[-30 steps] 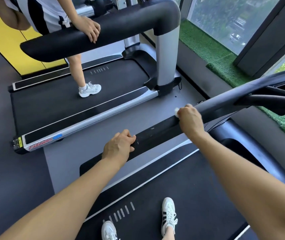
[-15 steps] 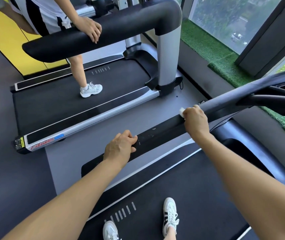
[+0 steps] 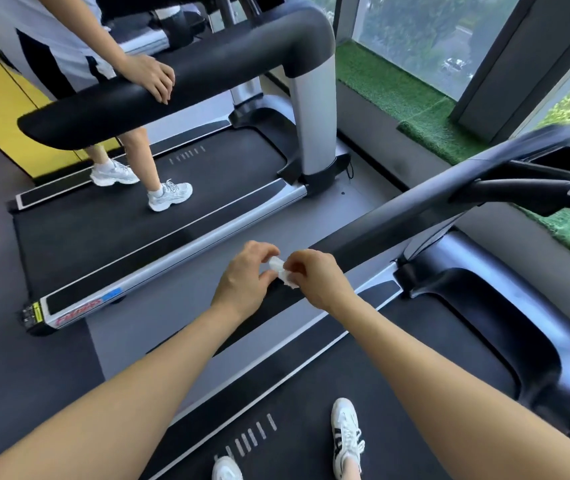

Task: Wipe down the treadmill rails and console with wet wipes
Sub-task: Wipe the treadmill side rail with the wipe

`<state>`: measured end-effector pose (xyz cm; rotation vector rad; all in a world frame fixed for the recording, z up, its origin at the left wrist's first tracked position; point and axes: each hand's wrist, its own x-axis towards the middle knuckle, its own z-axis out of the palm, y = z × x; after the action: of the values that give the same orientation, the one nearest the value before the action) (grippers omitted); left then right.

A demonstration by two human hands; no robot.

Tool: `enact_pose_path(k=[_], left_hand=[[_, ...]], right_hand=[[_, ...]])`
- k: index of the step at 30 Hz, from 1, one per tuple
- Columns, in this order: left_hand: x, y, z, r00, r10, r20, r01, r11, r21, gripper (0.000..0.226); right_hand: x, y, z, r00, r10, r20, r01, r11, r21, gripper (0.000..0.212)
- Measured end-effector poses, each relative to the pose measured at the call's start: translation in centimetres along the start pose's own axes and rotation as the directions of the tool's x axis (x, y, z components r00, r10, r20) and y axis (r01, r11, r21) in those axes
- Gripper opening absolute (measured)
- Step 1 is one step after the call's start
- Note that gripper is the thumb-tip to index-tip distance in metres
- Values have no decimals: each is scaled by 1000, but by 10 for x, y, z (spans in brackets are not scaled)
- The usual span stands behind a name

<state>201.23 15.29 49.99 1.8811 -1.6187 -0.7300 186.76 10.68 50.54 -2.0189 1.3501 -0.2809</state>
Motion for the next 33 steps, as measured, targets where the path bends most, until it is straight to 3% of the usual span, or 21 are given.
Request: enact_pose_path(k=[4, 8, 12, 17, 24, 33], left_hand=[[10, 7, 13, 991, 33, 127, -40, 997, 59, 9], [13, 4, 17, 993, 43, 109, -59, 988, 143, 4], [43, 29, 41, 999, -37, 20, 36, 998, 51, 6], [103, 65, 66, 975, -212, 62, 213, 977, -18, 13], [55, 42, 39, 981, -153, 117, 146, 987, 64, 28], [108, 65, 69, 986, -100, 131, 98, 995, 18, 9]], right_hand=[[-1, 18, -21, 996, 55, -69, -43, 985, 169, 9], [0, 50, -47, 967, 130, -220, -100, 985, 142, 19], [1, 70, -54, 950, 126, -285, -112, 992, 64, 27], [2, 80, -57, 953, 102, -285, -95, 995, 40, 27], [-1, 75, -51, 972, 78, -222, -66, 996, 58, 27], [-6, 78, -51, 967, 105, -232, -96, 994, 51, 29]])
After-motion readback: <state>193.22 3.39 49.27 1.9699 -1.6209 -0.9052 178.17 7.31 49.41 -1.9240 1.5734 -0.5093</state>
